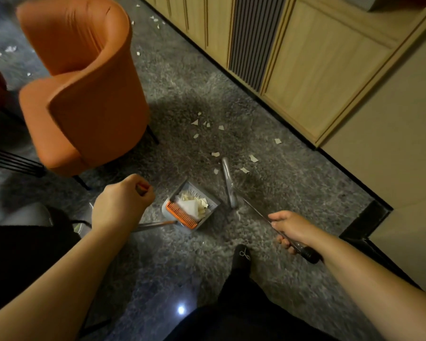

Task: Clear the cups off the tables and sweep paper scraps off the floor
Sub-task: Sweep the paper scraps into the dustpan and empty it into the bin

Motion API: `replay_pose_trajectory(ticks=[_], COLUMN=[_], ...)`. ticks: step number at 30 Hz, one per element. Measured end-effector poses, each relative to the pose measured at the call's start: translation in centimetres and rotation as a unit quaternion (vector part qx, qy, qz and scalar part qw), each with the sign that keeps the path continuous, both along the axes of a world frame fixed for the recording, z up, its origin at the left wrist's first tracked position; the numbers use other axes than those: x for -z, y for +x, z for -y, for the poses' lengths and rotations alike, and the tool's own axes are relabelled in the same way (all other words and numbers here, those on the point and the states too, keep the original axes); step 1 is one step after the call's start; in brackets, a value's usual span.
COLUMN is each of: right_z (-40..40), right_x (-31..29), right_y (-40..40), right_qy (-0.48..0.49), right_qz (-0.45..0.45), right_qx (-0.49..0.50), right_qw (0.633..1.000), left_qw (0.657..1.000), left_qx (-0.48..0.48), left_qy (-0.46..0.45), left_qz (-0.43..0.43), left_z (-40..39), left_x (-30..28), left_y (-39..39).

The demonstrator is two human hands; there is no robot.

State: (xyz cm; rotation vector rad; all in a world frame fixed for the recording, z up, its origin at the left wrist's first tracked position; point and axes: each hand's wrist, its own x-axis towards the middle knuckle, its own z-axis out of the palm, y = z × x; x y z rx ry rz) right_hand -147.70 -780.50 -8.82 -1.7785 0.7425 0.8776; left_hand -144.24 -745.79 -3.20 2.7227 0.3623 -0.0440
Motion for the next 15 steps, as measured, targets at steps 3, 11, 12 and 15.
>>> replay_pose_trajectory(ticks=[3,11,12,15], right_z=[2.1,5.8,6.0,6.0], right_x=[0.3,0.9,1.0,1.6], right_y=[3.6,12.5,13.5,15.8], right_qy=[-0.006,-0.017,-0.018,-0.026], right_qz=[0.001,-0.005,-0.008,-0.011], right_qx=[0.019,0.031,0.035,0.047], right_qw=[1.0,0.999,0.999,0.998], left_qw=[1.0,0.999,0.999,0.997], left_qx=[0.011,0.014,0.019,0.042], left_qy=[0.011,0.03,0.025,0.033], left_qz=[-0.011,-0.039,-0.044,-0.055], left_z=[1.6,3.5,3.5,3.5], left_x=[-0.3,-1.2,-1.2,-1.0], left_y=[3.9,13.1,14.1,16.9])
